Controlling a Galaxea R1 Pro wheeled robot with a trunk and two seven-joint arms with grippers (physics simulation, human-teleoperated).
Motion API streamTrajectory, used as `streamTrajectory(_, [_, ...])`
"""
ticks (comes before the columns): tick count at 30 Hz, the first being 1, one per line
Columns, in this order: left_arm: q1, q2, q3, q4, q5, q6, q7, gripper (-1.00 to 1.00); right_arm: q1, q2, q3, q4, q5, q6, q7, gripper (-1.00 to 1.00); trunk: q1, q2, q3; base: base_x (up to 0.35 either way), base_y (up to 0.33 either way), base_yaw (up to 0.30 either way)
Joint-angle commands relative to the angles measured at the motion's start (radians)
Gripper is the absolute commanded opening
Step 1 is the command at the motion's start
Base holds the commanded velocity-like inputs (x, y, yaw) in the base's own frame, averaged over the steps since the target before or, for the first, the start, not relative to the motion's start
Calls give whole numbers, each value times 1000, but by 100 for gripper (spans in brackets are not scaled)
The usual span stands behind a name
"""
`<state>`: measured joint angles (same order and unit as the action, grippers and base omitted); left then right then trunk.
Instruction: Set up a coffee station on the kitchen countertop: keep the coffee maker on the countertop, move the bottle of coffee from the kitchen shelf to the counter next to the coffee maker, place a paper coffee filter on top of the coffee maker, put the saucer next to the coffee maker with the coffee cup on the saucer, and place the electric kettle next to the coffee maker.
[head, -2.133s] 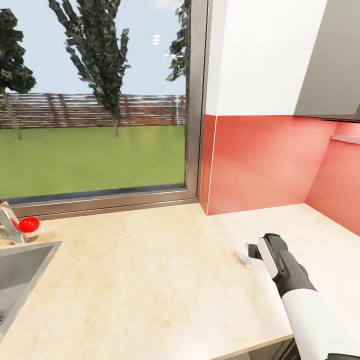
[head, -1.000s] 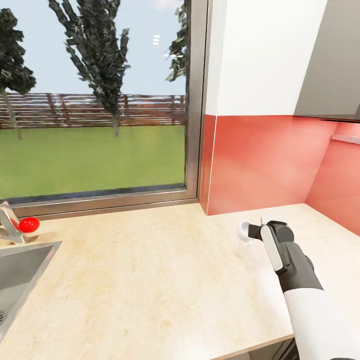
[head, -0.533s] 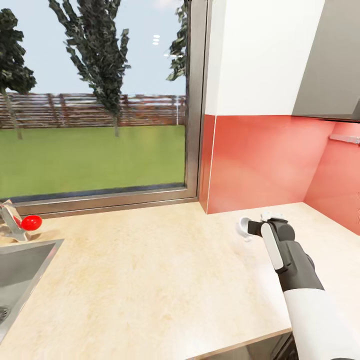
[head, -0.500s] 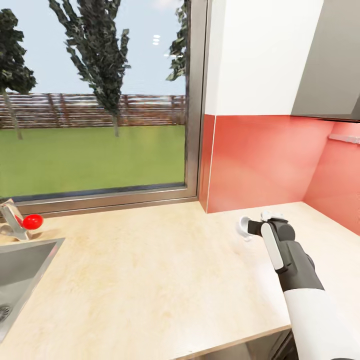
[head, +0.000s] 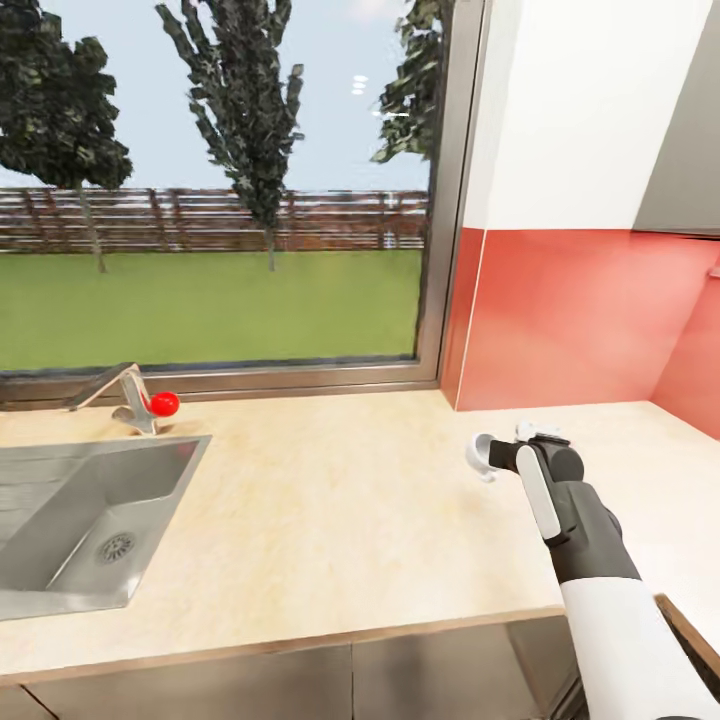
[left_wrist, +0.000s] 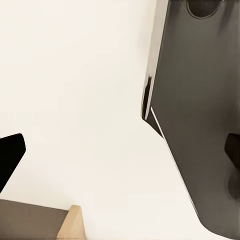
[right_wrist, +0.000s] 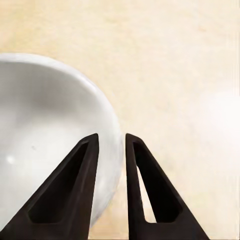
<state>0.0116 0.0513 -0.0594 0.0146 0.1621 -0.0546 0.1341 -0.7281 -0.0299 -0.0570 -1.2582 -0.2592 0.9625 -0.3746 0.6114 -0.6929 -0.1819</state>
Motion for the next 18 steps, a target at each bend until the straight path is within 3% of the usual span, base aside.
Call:
streamTrajectory(1, [-1, 0, -7, 1, 10, -5, 1, 100, -1, 0, 0, -1, -11, 3, -7, -100, 0, -1, -1, -283, 224, 277])
streamTrajectory(7, [-2, 0, -8, -4, 14, -6, 3, 100, -1, 0, 0, -1, -12, 1, -6, -100, 0, -1, -1, -228, 257, 277])
streamTrajectory(18, [-2, -1, -7, -5, 14, -7, 5, 100, -1, 12, 0, -1, -12, 1, -6, -100, 0, -1, -1, -90, 322, 278])
